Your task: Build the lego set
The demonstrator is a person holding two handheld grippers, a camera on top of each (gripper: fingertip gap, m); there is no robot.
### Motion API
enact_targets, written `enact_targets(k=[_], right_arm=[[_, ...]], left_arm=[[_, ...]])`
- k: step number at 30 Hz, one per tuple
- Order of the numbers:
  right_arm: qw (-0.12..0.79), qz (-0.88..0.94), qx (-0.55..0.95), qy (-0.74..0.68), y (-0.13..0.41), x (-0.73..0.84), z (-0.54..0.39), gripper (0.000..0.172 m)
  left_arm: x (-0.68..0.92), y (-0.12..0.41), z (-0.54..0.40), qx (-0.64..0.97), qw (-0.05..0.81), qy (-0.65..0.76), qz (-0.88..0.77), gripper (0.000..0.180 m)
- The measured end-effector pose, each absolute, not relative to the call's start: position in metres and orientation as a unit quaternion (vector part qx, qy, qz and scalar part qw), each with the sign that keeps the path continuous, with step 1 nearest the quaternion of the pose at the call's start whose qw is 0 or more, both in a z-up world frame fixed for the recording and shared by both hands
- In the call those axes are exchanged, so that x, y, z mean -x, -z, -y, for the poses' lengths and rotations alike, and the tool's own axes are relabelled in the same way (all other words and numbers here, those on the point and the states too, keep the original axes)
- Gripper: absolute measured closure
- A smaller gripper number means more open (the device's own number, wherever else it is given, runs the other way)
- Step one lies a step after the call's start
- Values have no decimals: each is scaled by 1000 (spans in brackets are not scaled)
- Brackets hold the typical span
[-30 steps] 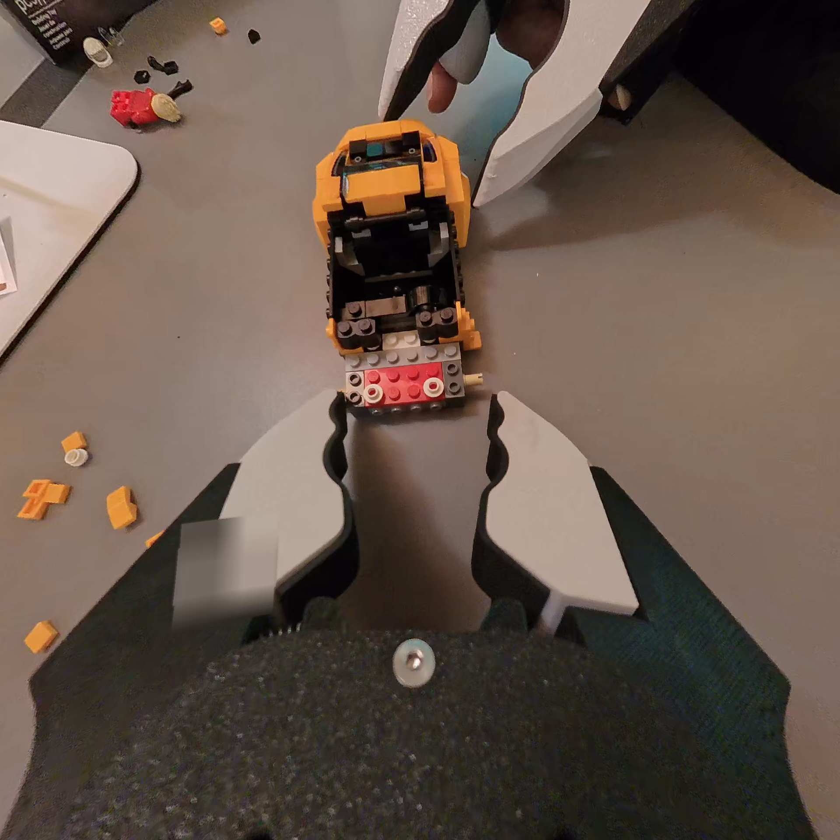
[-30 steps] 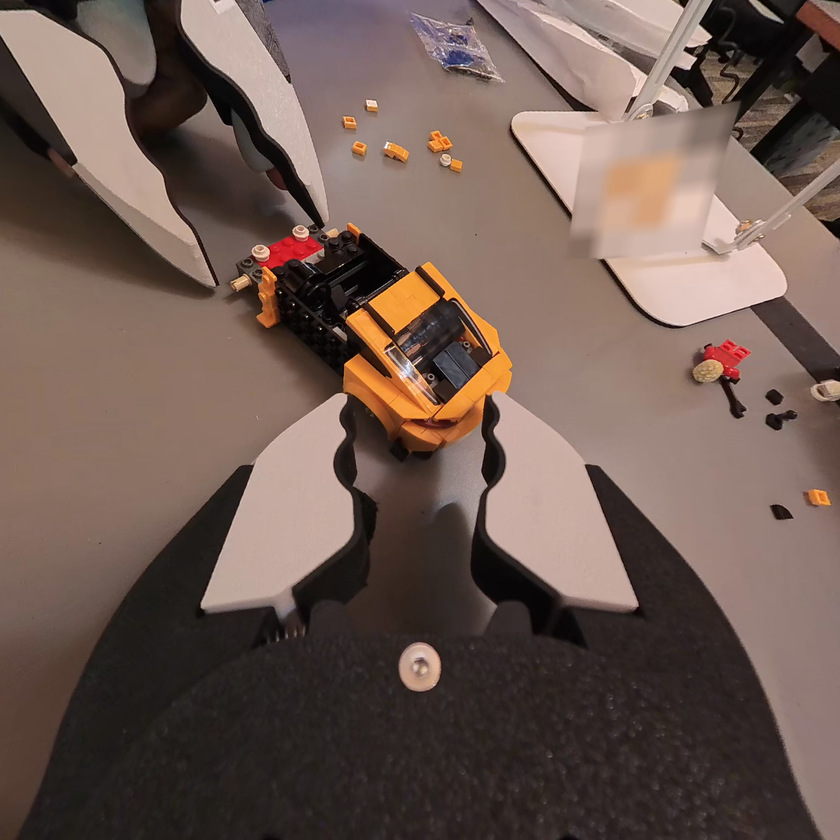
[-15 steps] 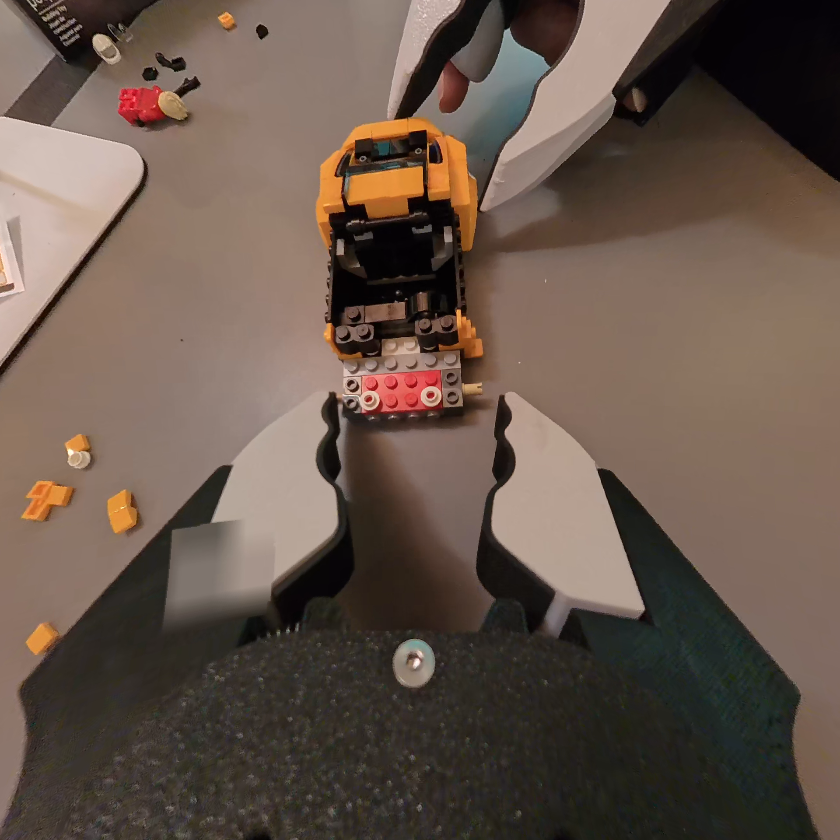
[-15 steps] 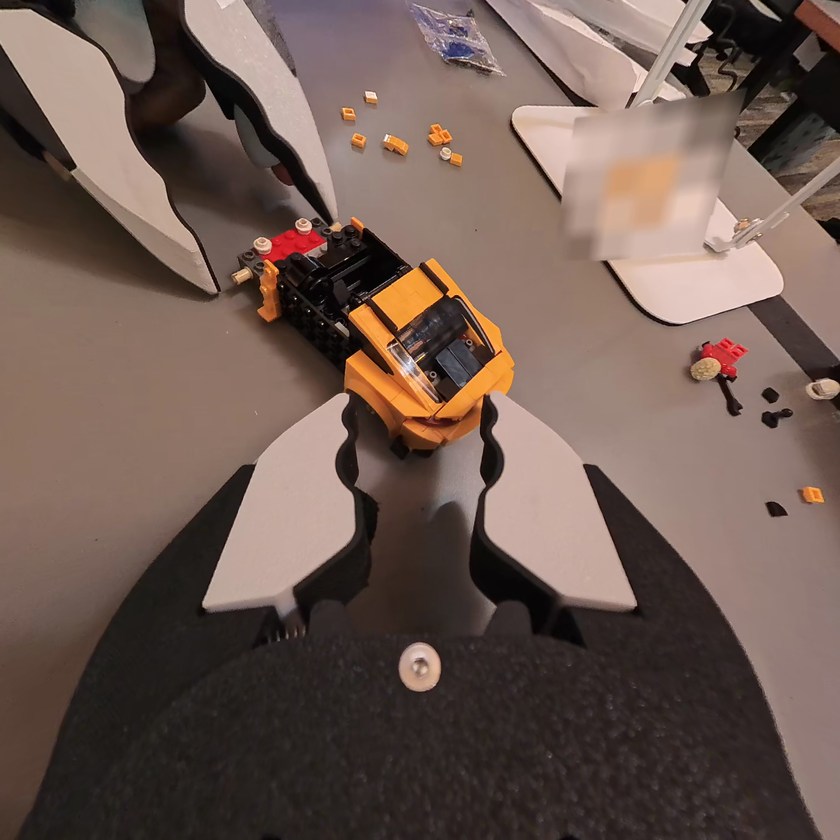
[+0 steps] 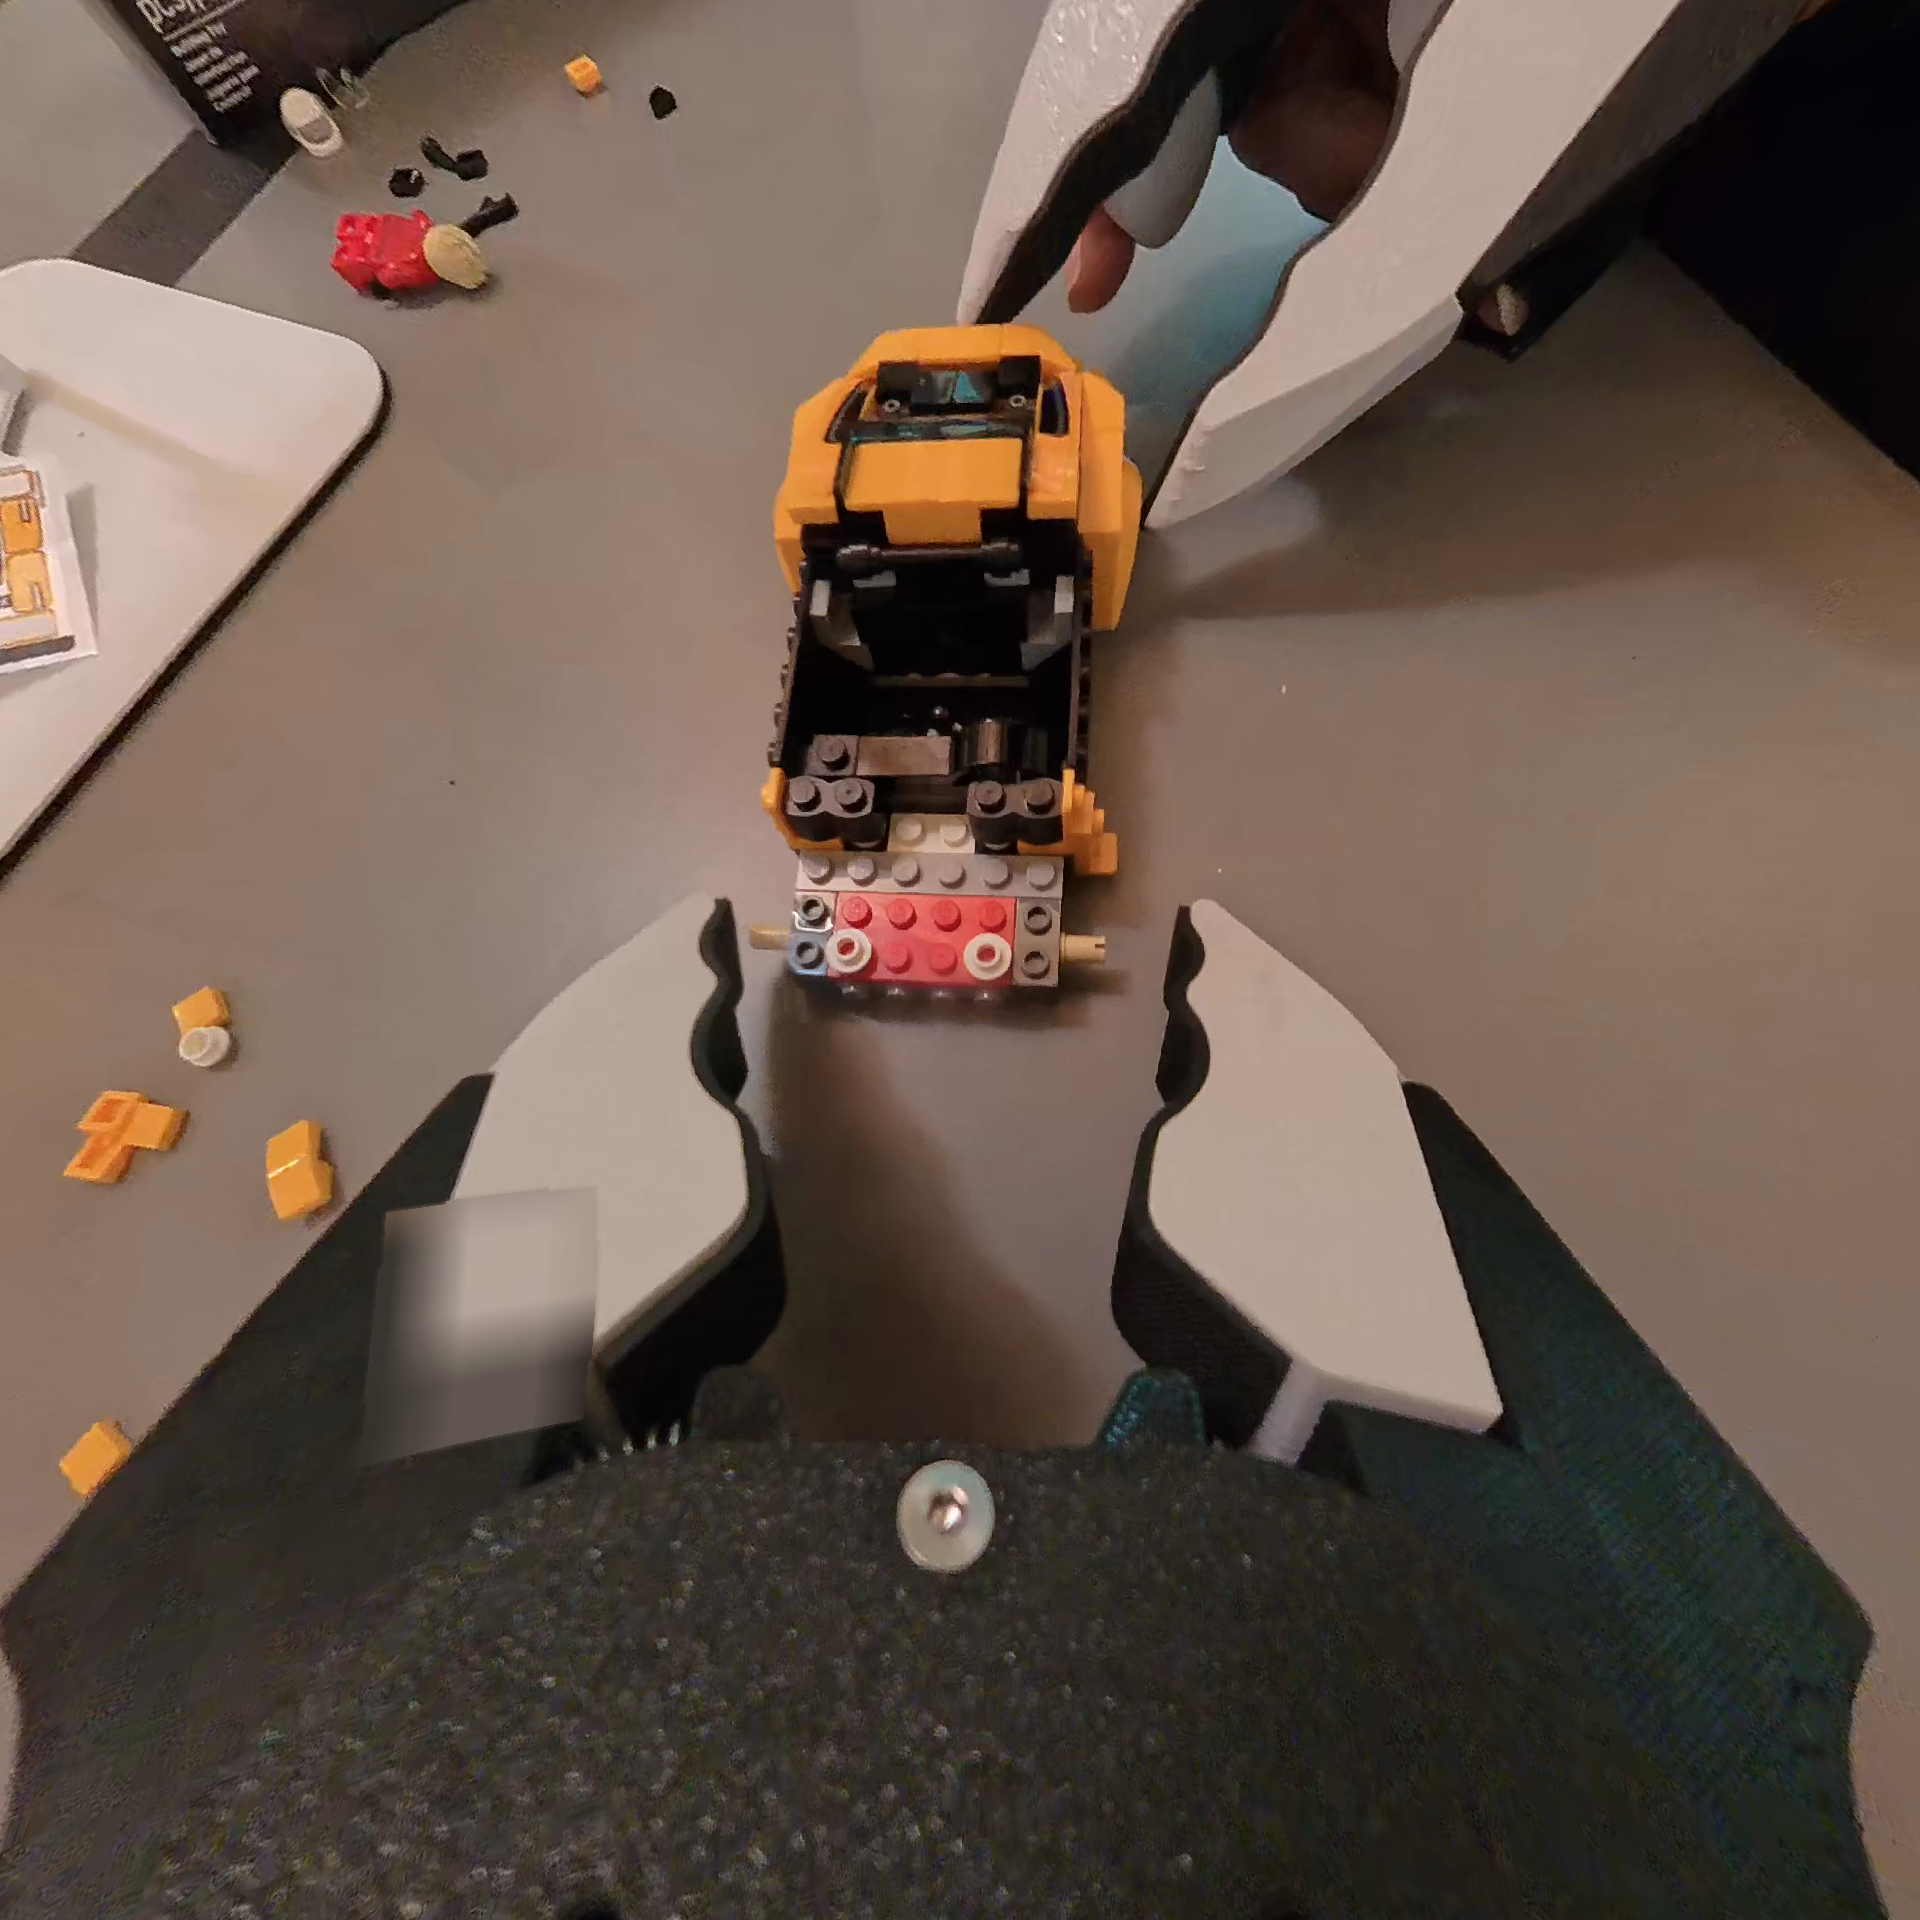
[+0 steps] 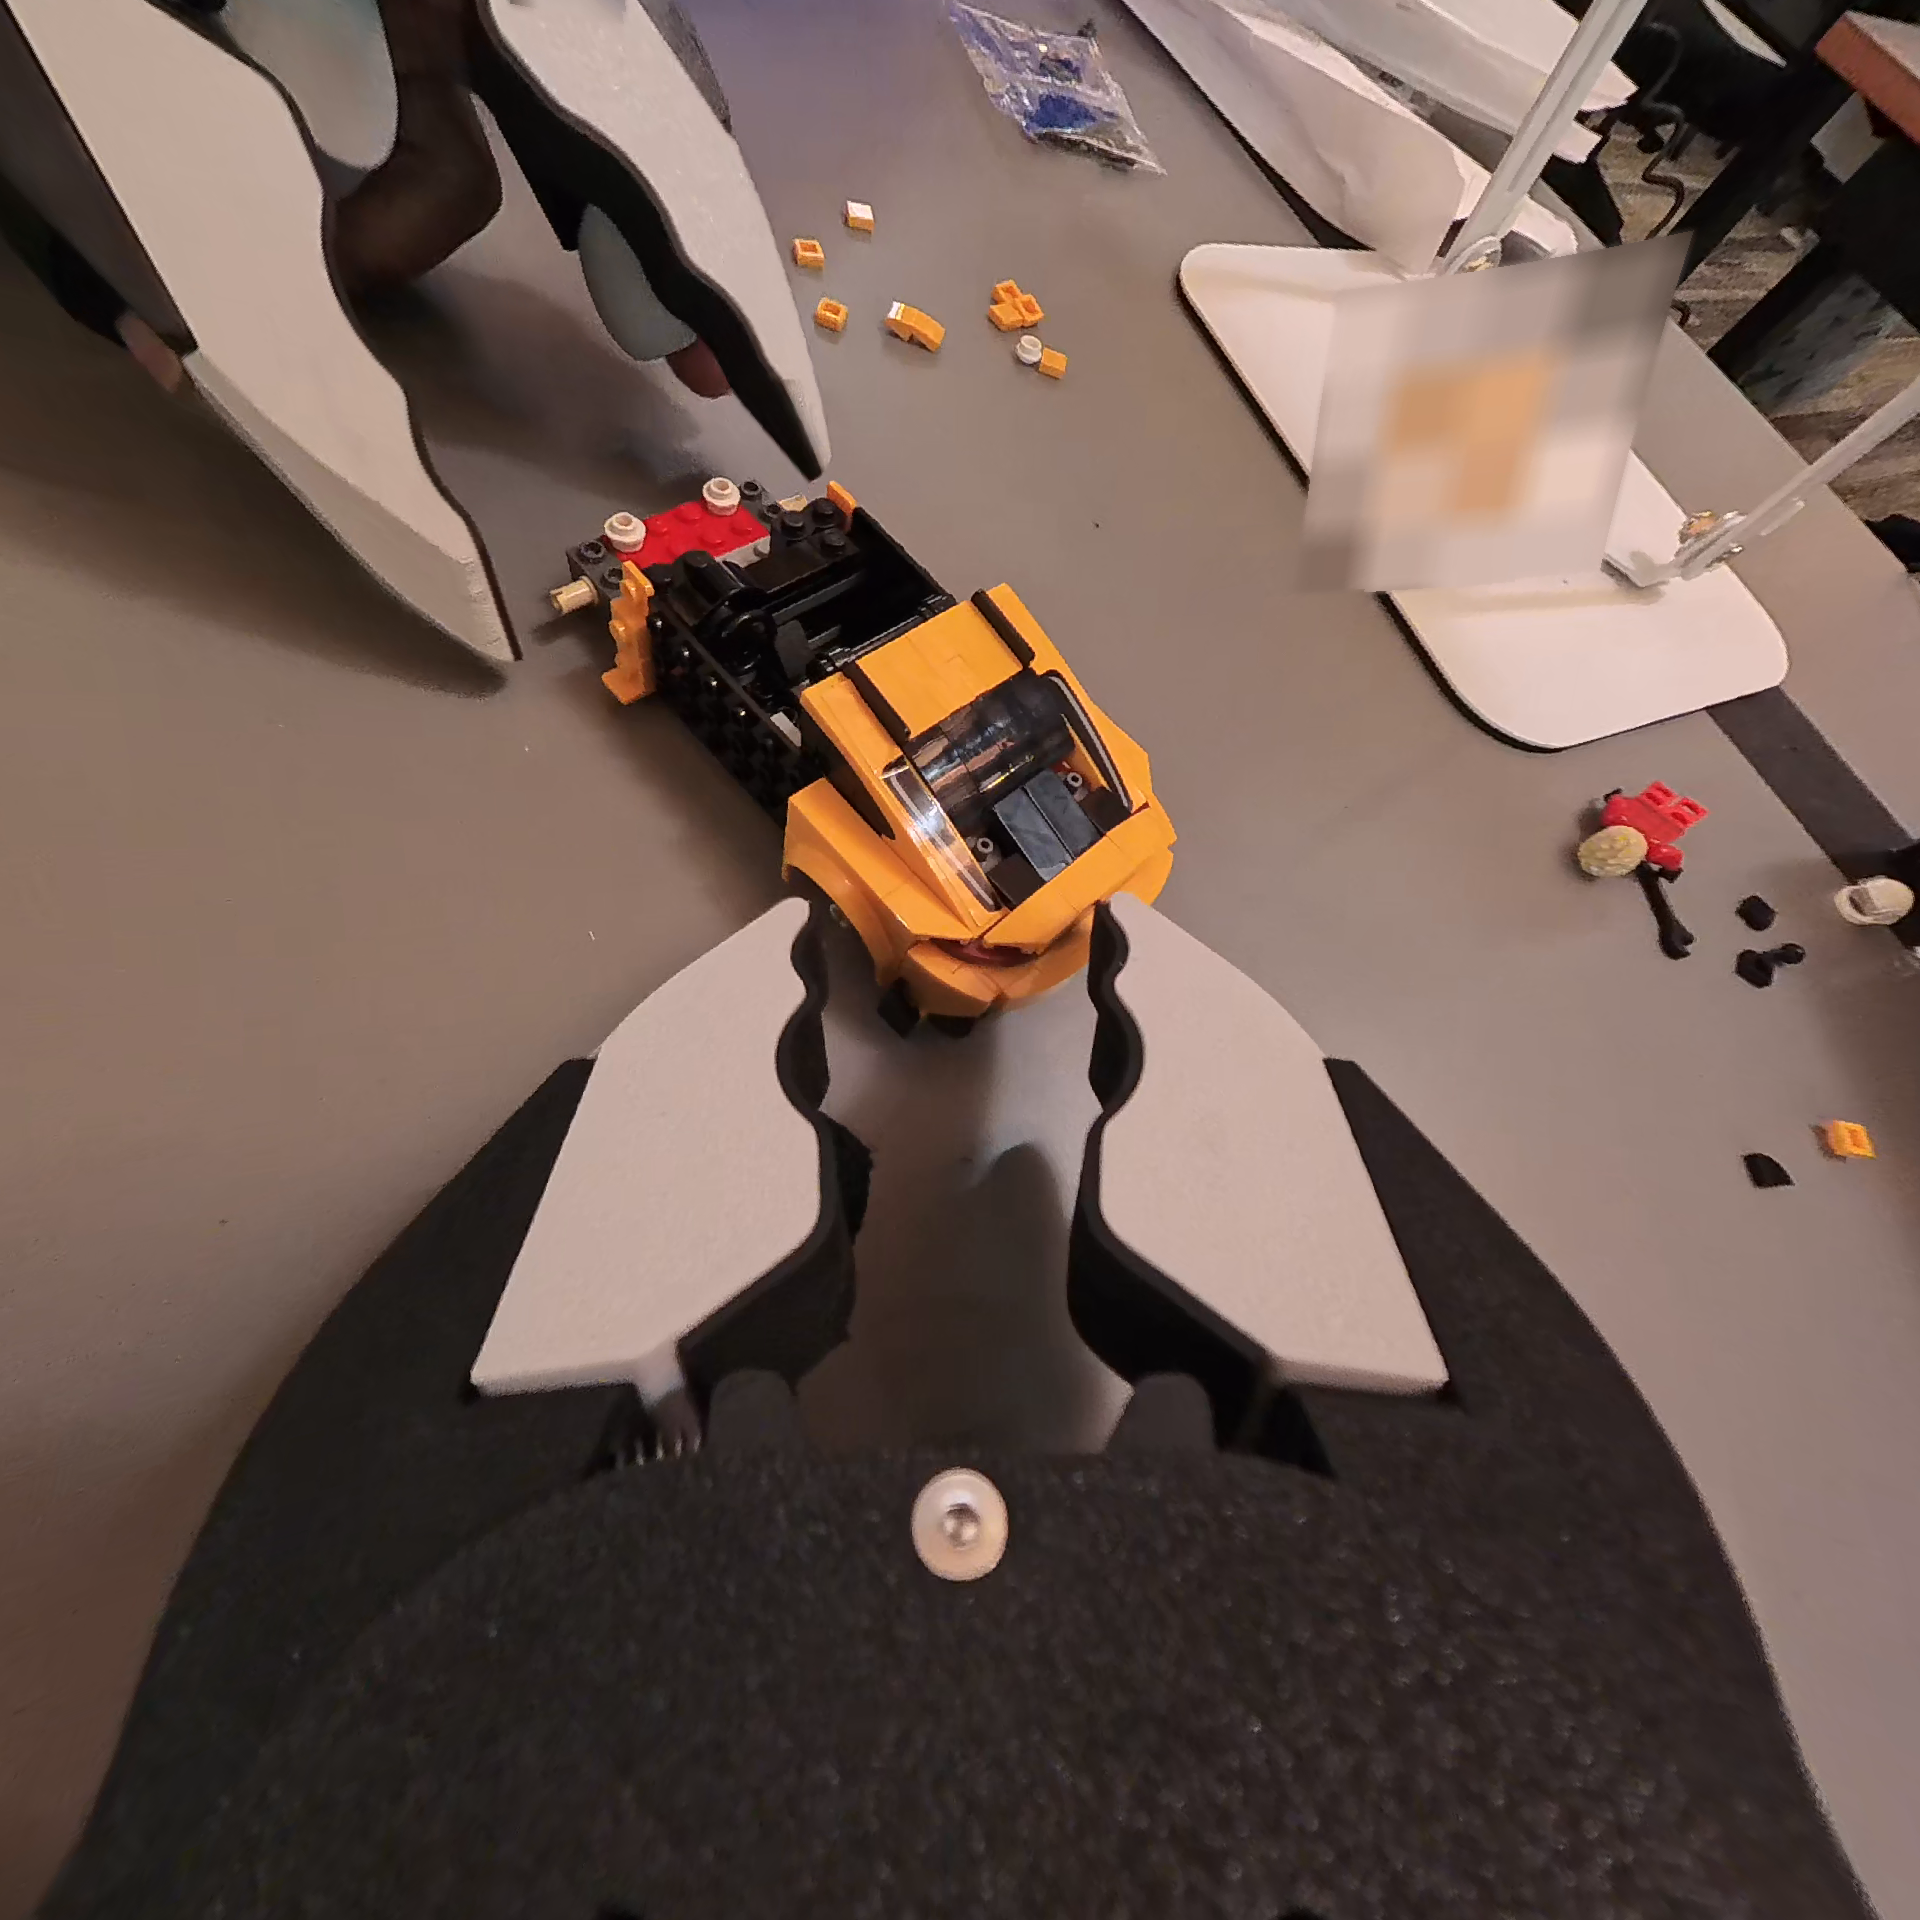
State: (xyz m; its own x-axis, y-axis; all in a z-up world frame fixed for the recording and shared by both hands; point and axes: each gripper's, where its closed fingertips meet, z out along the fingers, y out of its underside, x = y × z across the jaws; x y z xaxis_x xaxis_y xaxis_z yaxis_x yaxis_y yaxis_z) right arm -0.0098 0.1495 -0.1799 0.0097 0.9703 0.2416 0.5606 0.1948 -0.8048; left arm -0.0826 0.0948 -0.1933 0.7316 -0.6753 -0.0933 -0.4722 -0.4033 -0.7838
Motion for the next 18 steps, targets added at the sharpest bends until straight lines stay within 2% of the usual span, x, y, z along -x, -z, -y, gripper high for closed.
enact_targets(k=[6,10,18], right_arm=[[404,659,583,-250,181,10,-149,124],[402,663,582,-246,182,10,-149,124],[410,659,582,-242,181,10,-150,124]], left_arm=[[82,200,-99,839,401,123,-346,102],[77,201,-96,838,390,139,-354,118],[75,200,-92,848,382,138,-340,119]])
